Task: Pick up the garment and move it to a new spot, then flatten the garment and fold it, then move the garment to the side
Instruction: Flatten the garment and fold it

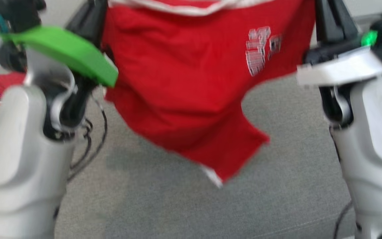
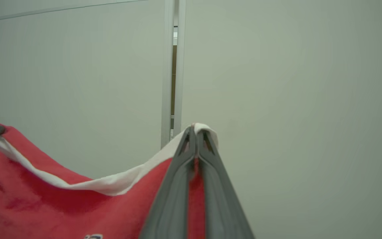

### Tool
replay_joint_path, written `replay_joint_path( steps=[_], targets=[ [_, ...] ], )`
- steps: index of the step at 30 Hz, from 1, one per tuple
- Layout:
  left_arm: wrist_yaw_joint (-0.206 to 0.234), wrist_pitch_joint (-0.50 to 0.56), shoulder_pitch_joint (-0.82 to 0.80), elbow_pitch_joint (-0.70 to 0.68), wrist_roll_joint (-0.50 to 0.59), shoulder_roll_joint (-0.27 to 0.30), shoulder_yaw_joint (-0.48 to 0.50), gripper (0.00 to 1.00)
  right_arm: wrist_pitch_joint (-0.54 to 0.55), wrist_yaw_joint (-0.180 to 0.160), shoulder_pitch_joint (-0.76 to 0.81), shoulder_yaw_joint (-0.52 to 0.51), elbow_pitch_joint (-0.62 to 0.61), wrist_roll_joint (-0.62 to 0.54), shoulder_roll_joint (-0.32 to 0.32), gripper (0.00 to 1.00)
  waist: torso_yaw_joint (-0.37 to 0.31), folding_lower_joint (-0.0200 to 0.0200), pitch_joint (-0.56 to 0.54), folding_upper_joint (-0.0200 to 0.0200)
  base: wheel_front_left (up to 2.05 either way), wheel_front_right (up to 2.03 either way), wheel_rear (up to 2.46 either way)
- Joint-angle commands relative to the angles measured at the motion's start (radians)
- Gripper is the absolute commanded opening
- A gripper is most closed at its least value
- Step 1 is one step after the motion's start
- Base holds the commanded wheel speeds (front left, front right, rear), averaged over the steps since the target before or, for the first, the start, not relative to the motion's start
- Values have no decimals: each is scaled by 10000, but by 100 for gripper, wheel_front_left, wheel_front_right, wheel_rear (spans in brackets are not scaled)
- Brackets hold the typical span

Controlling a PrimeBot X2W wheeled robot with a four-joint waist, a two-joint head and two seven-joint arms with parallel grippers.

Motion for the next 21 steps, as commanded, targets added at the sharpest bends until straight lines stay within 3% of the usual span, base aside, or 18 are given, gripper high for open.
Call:
replay_joint_path(
  steps=[1,5,9,21],
  targets=[
    [-125,-177,-765,380,110,23,114,0,-215,-10,-800,51,383,-46,25,0,-271,0,1096,0,0,0,0],
    [-549,-1258,-2774,1659,505,-160,327,0,-597,-10,-2965,72,1560,-576,369,0,-416,0,1836,0,0,0,0],
    [-888,-2084,-3612,2650,492,-369,410,0,-671,-10,-3920,-85,1886,-820,657,0,-435,0,2361,0,0,0,0],
    [-1500,-4329,-615,4208,17,-665,544,0,-677,-10,-1038,234,1920,-423,881,0,-99,0,2981,0,0,0,0]
  ],
)
